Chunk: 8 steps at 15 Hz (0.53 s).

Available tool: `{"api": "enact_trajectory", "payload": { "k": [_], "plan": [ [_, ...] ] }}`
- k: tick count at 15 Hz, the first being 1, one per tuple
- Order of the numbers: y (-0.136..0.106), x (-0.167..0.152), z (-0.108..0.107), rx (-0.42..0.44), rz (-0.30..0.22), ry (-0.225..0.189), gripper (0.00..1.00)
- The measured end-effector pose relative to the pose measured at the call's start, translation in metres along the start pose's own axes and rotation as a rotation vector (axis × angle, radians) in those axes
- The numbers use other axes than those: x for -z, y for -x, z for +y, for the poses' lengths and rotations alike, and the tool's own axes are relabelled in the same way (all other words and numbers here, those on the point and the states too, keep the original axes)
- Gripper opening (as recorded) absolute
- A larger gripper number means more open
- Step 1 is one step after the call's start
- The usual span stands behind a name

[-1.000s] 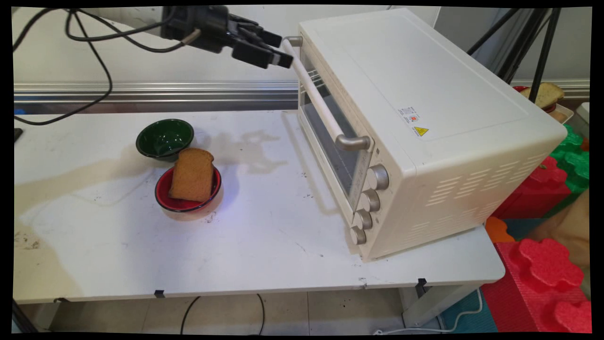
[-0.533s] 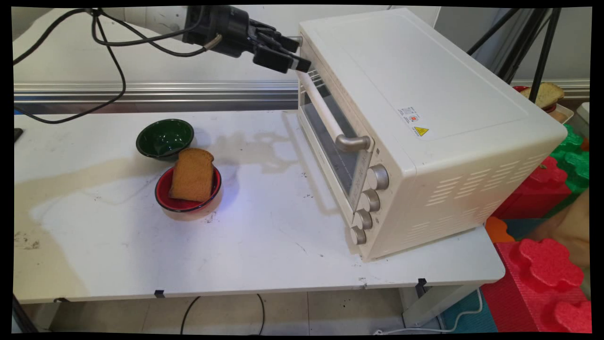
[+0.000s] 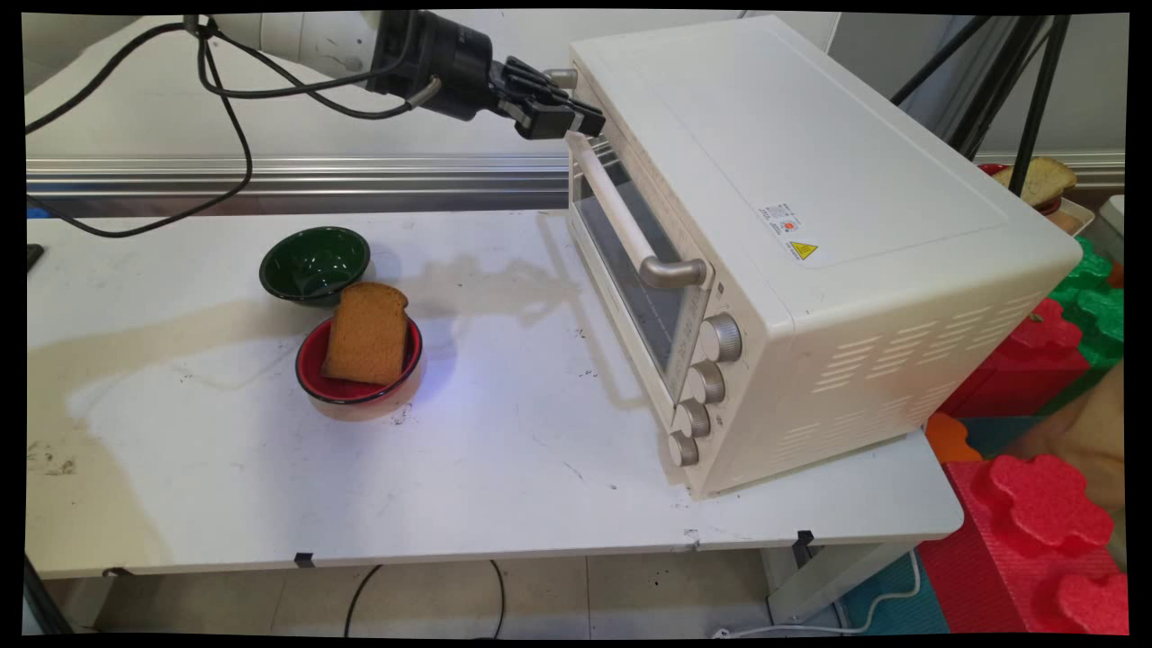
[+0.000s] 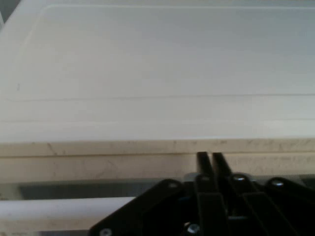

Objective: Open the oven

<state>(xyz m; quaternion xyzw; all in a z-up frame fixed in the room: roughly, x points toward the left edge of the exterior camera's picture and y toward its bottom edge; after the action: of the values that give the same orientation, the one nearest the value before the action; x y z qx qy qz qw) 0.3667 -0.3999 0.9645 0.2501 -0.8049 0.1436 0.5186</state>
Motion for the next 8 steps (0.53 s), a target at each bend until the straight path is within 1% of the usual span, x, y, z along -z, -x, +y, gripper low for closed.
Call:
{"api": "enact_trajectory", "payload": {
  "k": [8],
  "plan": [
    [0.004, -0.021, 0.006, 0.009, -0.028, 0.012, 0.00]
  ]
}}
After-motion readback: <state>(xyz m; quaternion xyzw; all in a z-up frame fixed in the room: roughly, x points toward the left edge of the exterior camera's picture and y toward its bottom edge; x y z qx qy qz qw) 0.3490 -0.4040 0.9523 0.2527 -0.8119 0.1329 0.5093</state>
